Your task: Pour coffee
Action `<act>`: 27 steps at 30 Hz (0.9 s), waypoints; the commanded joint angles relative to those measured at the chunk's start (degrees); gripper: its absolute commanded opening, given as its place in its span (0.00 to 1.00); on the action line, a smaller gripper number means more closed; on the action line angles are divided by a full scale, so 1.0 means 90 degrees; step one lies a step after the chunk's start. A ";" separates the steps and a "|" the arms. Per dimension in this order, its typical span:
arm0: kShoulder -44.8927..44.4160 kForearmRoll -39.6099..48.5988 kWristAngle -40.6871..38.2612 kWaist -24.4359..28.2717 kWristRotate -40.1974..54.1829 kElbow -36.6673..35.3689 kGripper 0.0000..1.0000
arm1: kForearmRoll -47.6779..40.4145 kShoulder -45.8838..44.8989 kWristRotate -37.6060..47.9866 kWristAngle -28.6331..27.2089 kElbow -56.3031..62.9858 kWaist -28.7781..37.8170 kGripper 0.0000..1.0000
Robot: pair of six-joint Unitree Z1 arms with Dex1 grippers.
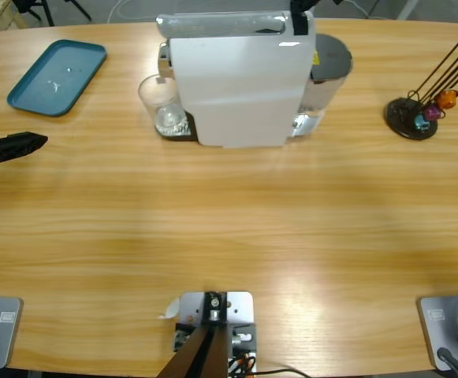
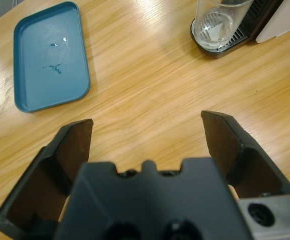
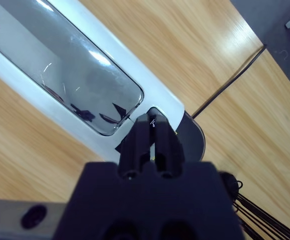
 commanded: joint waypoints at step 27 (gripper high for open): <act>0.0036 -0.0006 0.0048 -0.0036 -0.0083 0.0210 0.95 | -0.0815 -0.0093 0.0349 0.0179 0.1600 0.0262 0.00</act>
